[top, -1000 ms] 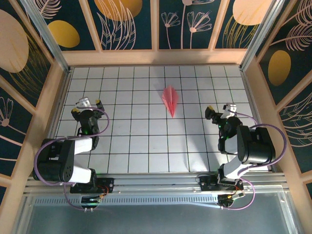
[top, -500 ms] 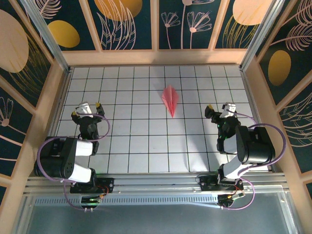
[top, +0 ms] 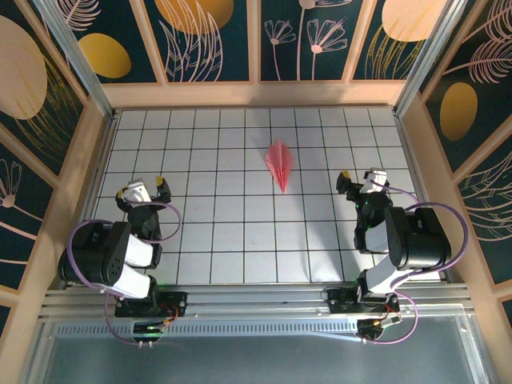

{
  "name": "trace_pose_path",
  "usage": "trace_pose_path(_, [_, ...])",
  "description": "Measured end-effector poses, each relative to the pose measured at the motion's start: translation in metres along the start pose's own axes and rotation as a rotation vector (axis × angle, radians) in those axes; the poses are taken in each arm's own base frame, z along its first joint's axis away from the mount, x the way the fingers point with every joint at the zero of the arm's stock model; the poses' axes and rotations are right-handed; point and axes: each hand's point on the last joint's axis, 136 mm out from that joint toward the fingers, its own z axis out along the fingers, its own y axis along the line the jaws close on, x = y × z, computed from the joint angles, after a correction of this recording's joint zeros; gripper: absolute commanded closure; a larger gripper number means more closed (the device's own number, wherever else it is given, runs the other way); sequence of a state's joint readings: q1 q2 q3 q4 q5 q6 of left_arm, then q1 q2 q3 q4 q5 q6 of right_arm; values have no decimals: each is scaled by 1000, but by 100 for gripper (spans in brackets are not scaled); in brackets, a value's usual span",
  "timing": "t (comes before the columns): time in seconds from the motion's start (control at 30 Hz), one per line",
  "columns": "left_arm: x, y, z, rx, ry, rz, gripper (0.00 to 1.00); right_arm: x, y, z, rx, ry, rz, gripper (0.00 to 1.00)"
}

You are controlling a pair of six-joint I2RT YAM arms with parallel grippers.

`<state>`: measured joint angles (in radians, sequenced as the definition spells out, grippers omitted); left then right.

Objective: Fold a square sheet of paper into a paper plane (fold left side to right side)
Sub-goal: Reset both arms

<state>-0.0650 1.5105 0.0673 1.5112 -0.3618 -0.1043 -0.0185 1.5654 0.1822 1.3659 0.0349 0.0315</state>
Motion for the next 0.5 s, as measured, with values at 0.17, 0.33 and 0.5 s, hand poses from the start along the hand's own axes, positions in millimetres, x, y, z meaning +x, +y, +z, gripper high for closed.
trace_pose_path(0.17, [1,1,-7,9,-11,-4,1,0,-2,0,11,-1,0,1])
trace_pose_path(0.33, [2,1,-8,15,-9,0,1,0,-4,0,22,-3,0,1])
trace_pose_path(0.5, [-3,-5,7,14,-4,2,1,-1,-5,0,28,-4,0,1])
